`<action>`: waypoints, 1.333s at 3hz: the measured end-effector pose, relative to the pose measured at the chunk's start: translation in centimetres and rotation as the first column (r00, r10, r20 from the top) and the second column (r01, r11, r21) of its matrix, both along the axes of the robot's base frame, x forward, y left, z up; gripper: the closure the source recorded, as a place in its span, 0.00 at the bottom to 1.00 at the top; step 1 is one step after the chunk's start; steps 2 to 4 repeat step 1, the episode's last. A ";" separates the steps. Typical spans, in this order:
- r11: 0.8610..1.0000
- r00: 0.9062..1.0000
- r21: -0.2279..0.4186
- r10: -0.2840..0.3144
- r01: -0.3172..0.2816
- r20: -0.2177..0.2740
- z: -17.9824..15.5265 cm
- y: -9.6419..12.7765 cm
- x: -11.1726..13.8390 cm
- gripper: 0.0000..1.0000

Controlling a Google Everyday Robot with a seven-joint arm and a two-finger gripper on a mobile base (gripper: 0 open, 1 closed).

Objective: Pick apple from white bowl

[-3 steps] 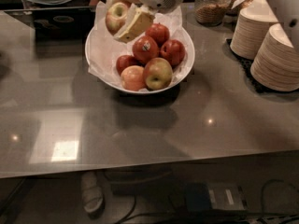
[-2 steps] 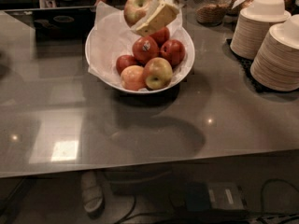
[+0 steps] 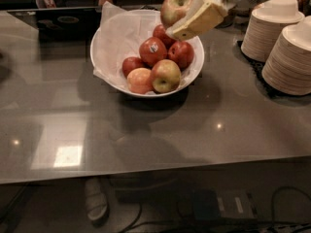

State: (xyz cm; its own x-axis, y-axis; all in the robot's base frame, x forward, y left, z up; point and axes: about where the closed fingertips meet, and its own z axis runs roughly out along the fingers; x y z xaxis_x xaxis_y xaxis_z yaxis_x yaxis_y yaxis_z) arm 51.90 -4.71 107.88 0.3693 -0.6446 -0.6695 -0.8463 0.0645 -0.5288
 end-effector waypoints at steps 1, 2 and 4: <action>1.000 1.000 0.000 -0.001 0.001 0.000 0.1 0.0 -0.1 1.00; 1.000 1.000 0.000 -0.001 0.001 0.000 0.1 0.0 -0.1 1.00; 1.000 1.000 0.000 -0.001 0.001 0.000 0.1 0.0 -0.1 1.00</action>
Offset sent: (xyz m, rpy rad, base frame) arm 0.0000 0.0000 0.0000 0.0000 0.0000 0.0000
